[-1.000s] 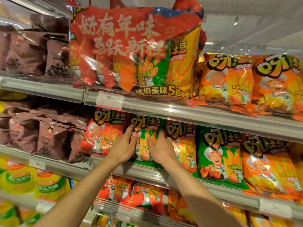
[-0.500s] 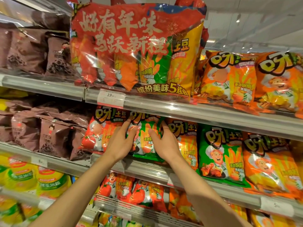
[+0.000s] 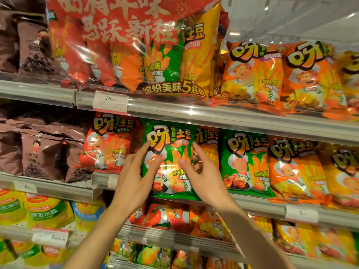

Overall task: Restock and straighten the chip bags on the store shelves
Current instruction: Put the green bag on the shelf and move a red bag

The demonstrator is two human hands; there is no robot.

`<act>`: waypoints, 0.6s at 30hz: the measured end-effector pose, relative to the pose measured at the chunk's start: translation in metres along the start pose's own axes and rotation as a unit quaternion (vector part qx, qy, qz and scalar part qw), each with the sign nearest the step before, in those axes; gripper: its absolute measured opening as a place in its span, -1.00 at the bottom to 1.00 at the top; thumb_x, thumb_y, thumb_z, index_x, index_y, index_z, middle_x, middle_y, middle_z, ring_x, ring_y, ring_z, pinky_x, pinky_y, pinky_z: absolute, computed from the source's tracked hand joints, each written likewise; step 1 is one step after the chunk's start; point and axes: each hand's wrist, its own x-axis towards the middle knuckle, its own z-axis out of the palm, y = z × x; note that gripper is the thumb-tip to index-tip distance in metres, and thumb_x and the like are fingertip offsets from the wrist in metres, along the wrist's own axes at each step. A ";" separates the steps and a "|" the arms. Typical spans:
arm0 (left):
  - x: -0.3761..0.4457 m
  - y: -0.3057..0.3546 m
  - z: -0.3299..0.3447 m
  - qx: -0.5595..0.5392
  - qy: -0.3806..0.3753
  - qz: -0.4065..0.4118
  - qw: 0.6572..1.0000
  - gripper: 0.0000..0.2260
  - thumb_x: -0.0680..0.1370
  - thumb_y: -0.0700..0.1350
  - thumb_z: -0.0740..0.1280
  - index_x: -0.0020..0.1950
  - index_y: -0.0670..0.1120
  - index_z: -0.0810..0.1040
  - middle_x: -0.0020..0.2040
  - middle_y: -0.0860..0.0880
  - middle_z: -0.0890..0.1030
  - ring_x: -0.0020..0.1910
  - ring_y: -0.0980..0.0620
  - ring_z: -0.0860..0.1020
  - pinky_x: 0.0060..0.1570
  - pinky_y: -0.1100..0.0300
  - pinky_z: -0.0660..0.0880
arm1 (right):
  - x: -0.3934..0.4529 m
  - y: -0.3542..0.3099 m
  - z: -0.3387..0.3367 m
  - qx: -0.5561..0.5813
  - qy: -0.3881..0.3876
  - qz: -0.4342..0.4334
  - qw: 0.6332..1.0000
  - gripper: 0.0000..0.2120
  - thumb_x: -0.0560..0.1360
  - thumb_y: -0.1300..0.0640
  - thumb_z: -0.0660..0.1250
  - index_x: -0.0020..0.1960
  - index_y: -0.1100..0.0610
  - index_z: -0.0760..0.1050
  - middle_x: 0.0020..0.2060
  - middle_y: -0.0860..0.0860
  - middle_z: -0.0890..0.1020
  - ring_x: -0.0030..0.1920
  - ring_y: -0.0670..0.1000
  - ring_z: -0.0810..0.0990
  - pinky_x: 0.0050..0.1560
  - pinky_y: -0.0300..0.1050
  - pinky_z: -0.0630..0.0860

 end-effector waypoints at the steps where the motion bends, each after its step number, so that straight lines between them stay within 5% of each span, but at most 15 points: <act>1: -0.006 0.003 0.004 -0.005 -0.002 -0.001 1.000 -0.46 0.57 0.31 0.20 0.54 0.37 0.16 0.36 0.13 0.40 0.13 0.53 0.30 0.09 0.36 0.27 | -0.006 0.004 -0.004 0.001 0.003 0.008 1.000 -0.27 0.51 -0.35 0.27 0.58 -0.30 0.04 0.30 -0.14 0.47 0.26 -0.16 0.46 0.26 -0.12 0.45; 6: -0.034 0.023 0.030 -0.015 -0.022 0.006 1.000 -0.47 0.57 0.29 0.22 0.53 0.37 0.17 0.31 0.24 0.35 0.07 0.71 0.20 0.03 0.41 0.24 | -0.037 0.023 -0.029 -0.008 0.033 0.049 0.998 -0.29 0.51 -0.33 0.29 0.57 -0.32 0.07 0.21 -0.19 0.48 0.16 -0.25 0.43 0.14 -0.23 0.40; 13: -0.068 0.066 0.079 -0.021 -0.048 0.014 0.999 -0.45 0.55 0.32 0.22 0.53 0.35 0.20 0.29 0.20 0.40 0.09 0.61 0.28 0.00 0.54 0.25 | -0.081 0.052 -0.087 0.009 0.065 0.061 0.996 -0.30 0.51 -0.32 0.29 0.57 -0.29 0.09 0.24 -0.14 0.46 0.28 -0.16 0.43 0.29 -0.14 0.41; 18: -0.090 0.119 0.124 -0.027 -0.062 0.042 0.997 -0.44 0.54 0.29 0.24 0.54 0.32 0.23 0.30 0.14 0.41 0.09 0.45 0.34 0.02 0.29 0.31 | -0.110 0.075 -0.152 0.007 0.092 0.053 0.994 -0.29 0.49 -0.37 0.28 0.56 -0.33 0.08 0.21 -0.19 0.49 0.16 -0.14 0.52 0.23 -0.06 0.52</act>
